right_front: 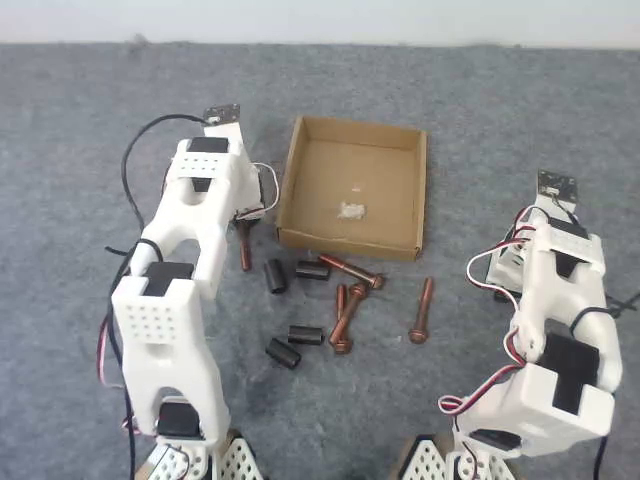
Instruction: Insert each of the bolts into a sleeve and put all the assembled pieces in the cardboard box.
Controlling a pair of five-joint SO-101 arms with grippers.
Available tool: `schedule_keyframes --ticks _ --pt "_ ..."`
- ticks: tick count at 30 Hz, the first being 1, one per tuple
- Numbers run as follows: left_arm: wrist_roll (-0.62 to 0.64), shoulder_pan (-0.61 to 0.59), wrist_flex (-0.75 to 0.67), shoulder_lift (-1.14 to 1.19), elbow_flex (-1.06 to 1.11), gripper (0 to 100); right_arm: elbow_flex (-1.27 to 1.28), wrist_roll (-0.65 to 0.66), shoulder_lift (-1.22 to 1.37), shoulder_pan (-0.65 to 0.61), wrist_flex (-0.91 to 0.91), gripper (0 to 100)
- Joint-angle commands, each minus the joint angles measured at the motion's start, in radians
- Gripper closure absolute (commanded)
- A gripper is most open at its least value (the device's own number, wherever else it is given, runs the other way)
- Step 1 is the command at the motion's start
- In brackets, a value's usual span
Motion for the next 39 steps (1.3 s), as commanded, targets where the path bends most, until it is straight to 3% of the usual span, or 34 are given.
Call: schedule_keyframes --ticks 1,9,18,24,39 --pt "-0.075 -0.023 -0.094 -0.132 0.108 99 -0.044 0.025 -0.013 -0.016 0.004 99.2" --pt "-0.132 -0.058 -0.308 -0.342 0.387 99 -0.051 0.018 -0.015 -0.028 -0.001 99.2" --pt "-0.157 -0.150 -0.325 -0.379 0.435 99 -0.130 0.023 -0.183 -0.031 -0.002 99.2" --pt "-0.158 -0.147 -0.341 -0.377 0.433 99 -0.169 0.020 -0.289 -0.117 -0.025 99.2" --pt "-0.219 -0.133 -0.342 -0.377 0.435 99 0.189 0.021 -0.456 -0.300 -0.742 99.2"
